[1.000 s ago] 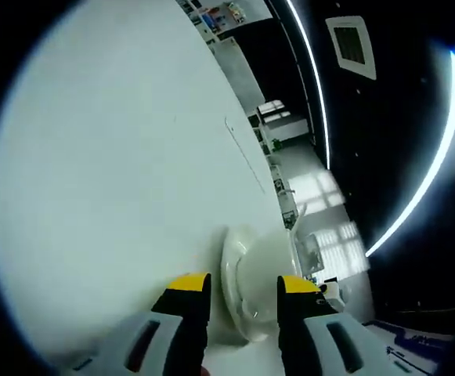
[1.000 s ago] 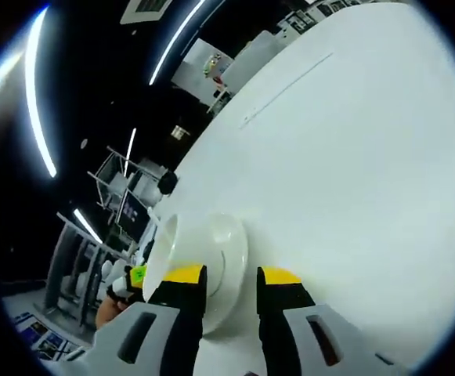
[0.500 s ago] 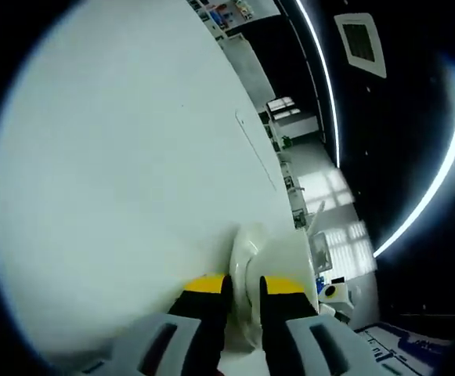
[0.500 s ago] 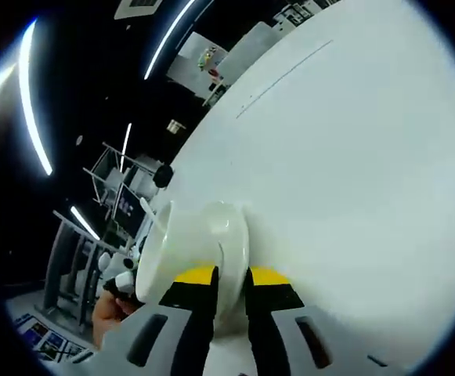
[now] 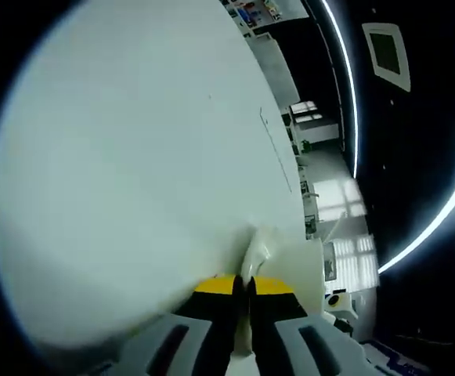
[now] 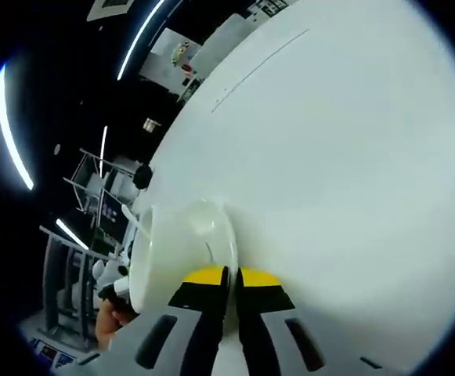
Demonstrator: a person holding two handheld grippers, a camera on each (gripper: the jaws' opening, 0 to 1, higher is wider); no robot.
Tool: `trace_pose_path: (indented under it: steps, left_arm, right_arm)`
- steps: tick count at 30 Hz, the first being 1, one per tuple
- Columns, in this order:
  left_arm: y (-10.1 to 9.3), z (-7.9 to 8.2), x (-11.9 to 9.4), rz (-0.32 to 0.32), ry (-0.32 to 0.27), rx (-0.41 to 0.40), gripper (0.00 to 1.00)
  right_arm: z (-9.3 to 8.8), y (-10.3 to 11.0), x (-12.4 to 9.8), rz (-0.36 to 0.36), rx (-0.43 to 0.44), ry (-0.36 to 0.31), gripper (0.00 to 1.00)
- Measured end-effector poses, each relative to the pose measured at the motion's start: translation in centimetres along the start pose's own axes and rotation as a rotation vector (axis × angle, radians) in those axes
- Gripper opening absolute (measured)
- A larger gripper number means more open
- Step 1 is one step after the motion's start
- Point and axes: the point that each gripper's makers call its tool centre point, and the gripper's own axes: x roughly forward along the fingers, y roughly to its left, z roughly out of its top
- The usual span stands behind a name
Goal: Tidy tabletop coffee trays, cups and spoons，present forward
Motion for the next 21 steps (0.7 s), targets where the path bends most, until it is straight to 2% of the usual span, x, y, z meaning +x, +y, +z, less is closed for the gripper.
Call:
trace_pose_path:
  steps: [10,21]
  left_arm:
    - [-0.2,0.5,0.3,0.038,0.028,0.010,0.07]
    - [-1.3,2.8,0.7,0.037,-0.006,0.053,0.06]
  right_arm:
    - [0.6,-0.1,0.0,-0.011,0.108,0.024,0.05]
    - [3.1,0.9,0.9,0.013,0.084,-0.011,0.04]
